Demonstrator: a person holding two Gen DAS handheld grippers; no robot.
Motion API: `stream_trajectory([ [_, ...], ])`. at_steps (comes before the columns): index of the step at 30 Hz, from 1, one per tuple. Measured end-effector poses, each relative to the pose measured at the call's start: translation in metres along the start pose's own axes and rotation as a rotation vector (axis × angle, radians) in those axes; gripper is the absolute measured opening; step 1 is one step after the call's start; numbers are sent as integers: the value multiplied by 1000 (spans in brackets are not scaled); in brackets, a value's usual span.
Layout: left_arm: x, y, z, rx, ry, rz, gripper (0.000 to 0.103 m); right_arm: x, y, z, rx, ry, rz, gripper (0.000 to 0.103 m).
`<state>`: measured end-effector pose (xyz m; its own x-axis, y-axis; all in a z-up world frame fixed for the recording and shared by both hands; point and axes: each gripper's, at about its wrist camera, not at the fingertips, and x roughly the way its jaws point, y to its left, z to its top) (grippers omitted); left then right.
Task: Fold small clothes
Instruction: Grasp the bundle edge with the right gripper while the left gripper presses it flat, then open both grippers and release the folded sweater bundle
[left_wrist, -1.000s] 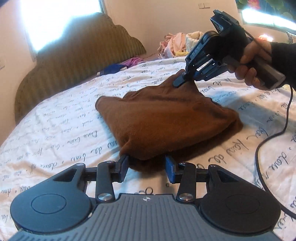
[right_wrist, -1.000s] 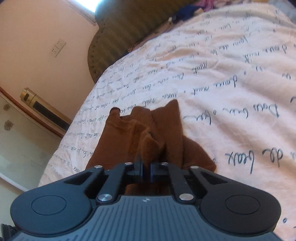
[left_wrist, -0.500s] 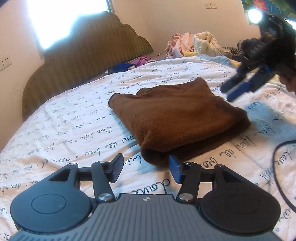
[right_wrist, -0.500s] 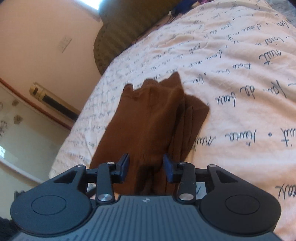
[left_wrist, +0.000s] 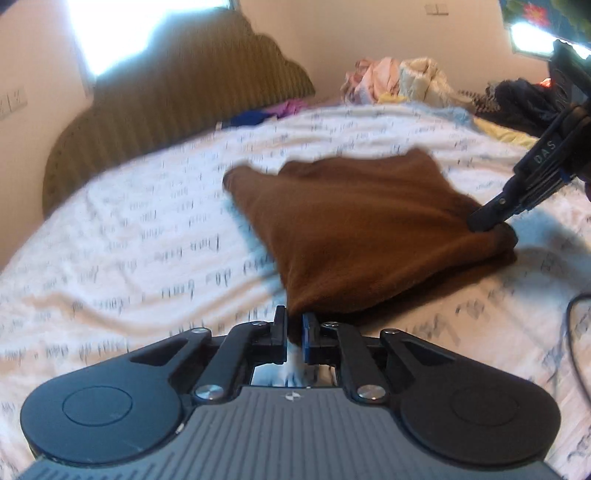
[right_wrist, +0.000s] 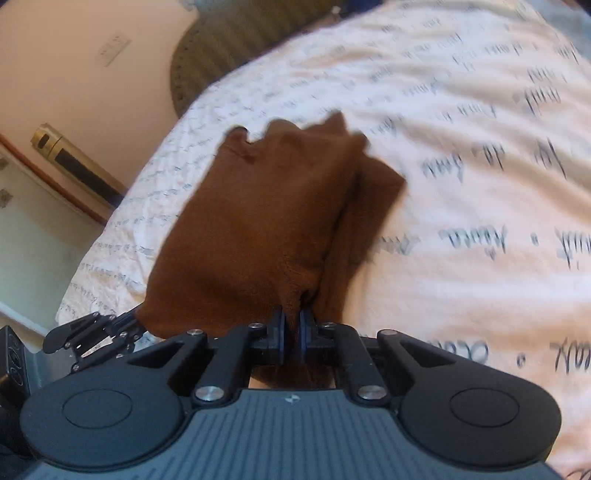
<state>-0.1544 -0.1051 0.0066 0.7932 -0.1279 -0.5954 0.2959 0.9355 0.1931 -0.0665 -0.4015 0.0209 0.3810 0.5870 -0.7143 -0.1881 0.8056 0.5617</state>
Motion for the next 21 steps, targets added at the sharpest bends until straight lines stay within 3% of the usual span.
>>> stream_trajectory([
  [2,2,-2,-6,-1,6,18,13,3,-2,-4,26,-29,44,9],
  [4,-7,0,-3,0,-4,-29,15,-5,-4,-1,88,-39,63,18],
  [6,-18,11,-1,-30,-17,-87,18,-23,-3,-2,137,-112,83,36],
  [7,-25,19,0,-55,-32,-116,24,-32,-1,-4,147,-164,75,55],
  [8,-32,29,1,-92,-53,-145,30,-41,1,-6,160,-229,69,66],
  [9,-37,39,3,-131,-72,-166,43,-49,2,-10,176,-299,73,81],
  [10,-41,48,6,-169,-88,-178,55,-54,4,-14,197,-365,96,82],
  [12,-37,65,18,-243,-80,-189,63,-54,6,-22,251,-458,167,82],
  [14,-22,78,35,-303,-42,-212,64,-46,8,-28,289,-504,231,82],
  [18,20,97,66,-402,2,-203,64,-28,9,-20,292,-426,184,82],
  [21,46,107,74,-511,45,-226,64,-34,2,-11,286,-423,166,82],
])
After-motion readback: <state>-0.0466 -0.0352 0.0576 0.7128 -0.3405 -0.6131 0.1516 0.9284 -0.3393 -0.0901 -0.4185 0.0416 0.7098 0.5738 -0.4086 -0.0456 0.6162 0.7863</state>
